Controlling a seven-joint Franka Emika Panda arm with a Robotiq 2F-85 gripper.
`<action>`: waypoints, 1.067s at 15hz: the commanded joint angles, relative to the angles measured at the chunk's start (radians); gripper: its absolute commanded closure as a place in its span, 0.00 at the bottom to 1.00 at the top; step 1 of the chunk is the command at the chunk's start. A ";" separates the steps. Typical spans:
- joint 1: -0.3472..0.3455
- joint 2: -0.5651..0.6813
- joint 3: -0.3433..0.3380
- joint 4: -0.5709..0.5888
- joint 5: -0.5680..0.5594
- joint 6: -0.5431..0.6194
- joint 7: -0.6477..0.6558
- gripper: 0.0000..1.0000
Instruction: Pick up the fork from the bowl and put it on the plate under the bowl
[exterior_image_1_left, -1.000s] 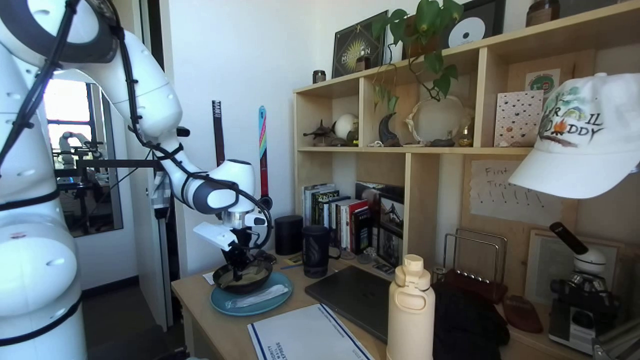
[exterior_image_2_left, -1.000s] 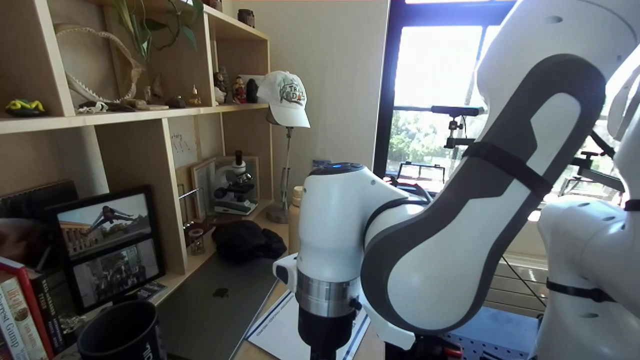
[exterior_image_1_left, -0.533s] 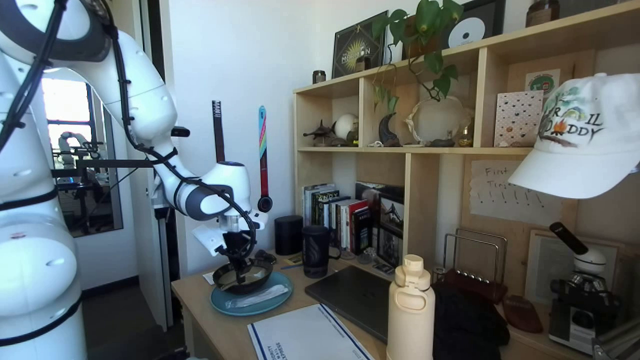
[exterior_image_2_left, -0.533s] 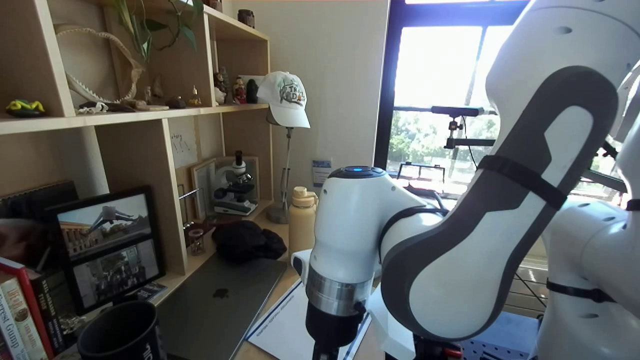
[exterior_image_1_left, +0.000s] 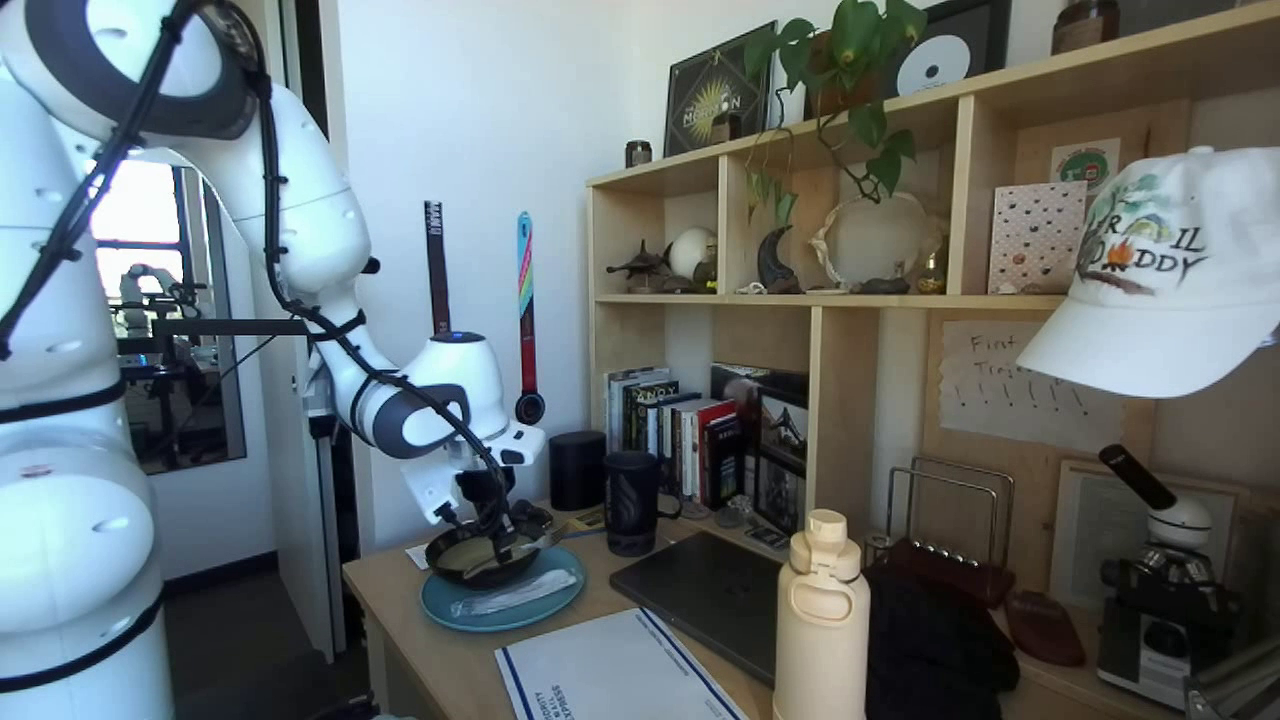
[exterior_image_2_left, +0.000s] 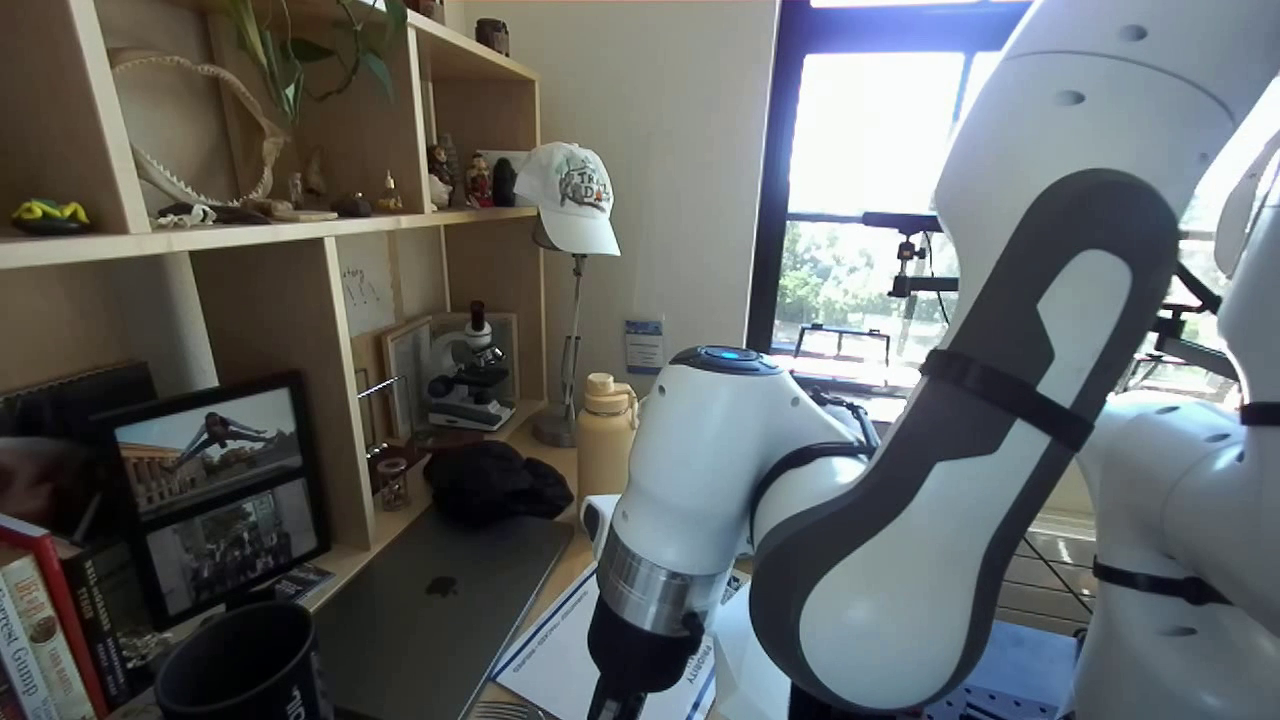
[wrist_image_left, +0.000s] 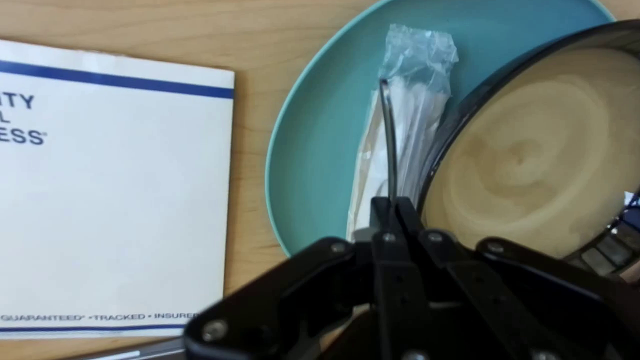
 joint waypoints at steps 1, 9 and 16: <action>0.032 0.067 -0.005 0.001 0.089 0.103 -0.014 0.98; 0.042 0.108 0.116 0.023 0.486 0.143 -0.235 0.98; 0.041 0.117 0.111 0.004 0.552 0.132 -0.264 0.98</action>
